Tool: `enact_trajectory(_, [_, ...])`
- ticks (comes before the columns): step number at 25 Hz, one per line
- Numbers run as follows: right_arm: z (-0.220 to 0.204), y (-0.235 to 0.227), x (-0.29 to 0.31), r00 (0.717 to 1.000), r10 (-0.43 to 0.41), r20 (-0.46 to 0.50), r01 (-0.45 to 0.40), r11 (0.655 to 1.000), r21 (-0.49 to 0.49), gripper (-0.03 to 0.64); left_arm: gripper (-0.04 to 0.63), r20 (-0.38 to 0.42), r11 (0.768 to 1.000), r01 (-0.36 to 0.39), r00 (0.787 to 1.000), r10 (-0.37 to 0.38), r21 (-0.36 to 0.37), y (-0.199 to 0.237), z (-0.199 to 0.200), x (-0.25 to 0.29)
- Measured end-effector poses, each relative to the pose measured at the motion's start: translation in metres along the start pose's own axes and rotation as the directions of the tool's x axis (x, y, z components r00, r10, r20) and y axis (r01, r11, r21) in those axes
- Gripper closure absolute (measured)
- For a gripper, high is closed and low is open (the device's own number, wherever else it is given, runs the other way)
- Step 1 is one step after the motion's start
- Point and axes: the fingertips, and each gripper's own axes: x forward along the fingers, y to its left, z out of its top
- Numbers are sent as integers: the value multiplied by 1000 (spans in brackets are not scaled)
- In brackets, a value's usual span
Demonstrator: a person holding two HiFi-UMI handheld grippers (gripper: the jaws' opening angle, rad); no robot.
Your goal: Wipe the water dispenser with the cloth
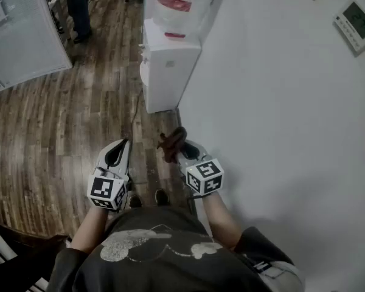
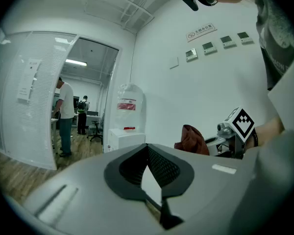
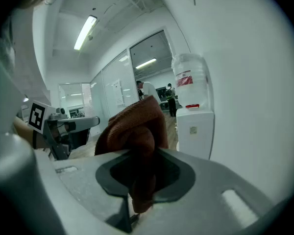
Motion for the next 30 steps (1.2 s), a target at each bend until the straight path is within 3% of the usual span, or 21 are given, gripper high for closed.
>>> enact_trajectory(14, [-2,4,5,1000,-24,-5,24,1000,-10,560,577,-15,1000,-9,1000,9,6,11,-6,-6])
enact_trajectory(30, [-5,-3,-6,978,-210,13,209,975,72,557,577,4,999,28,1000,-28,-19,35,-14,-17])
